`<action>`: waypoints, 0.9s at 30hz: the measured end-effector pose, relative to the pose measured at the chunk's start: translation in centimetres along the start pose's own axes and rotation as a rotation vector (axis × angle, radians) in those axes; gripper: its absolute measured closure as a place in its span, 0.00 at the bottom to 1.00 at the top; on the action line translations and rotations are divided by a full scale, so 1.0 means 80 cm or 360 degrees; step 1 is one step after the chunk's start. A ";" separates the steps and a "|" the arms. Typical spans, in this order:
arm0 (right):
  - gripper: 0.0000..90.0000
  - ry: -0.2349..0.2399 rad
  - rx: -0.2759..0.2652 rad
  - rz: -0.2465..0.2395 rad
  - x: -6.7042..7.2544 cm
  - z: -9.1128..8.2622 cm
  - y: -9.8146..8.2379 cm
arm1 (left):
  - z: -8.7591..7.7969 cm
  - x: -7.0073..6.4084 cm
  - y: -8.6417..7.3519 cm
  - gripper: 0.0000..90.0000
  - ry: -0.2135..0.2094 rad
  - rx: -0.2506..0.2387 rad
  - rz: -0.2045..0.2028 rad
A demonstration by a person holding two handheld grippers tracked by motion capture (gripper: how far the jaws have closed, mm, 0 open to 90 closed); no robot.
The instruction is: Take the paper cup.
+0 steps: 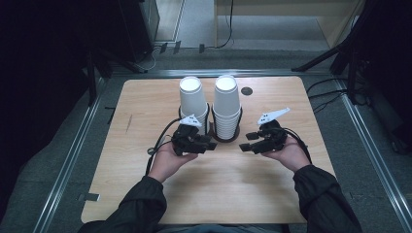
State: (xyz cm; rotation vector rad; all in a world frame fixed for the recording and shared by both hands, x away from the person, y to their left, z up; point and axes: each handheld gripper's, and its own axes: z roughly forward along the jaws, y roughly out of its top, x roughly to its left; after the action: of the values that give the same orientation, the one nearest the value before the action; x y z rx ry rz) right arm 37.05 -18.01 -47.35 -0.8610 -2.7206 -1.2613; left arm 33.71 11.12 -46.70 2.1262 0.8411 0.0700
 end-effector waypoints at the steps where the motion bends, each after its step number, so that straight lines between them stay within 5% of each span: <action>1: 0.43 -0.0007 -0.0003 0.0014 -0.002 -0.001 0.001 | 0.001 -0.001 0.001 0.69 0.0010 -0.0011 0.0006; 5: 0.43 -0.0037 -0.0027 -0.0008 -0.003 -0.012 0.009 | 0.001 -0.003 0.008 0.74 0.0047 -0.0055 -0.0008; 9: 0.41 -0.0080 -0.0064 0.0007 -0.010 -0.029 0.026 | 0.002 -0.001 0.015 0.88 0.0028 -0.0074 -0.0096; 27: 0.33 -0.0113 -0.0110 -0.0048 -0.019 -0.057 0.094 | 0.016 -0.001 0.059 0.99 0.0131 -0.0036 -0.0099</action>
State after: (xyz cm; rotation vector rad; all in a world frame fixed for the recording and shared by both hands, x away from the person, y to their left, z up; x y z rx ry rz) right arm 41.13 -18.05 -39.42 -0.8905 -2.7694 -1.3644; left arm 36.63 8.14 -44.09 2.0860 0.9494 0.1348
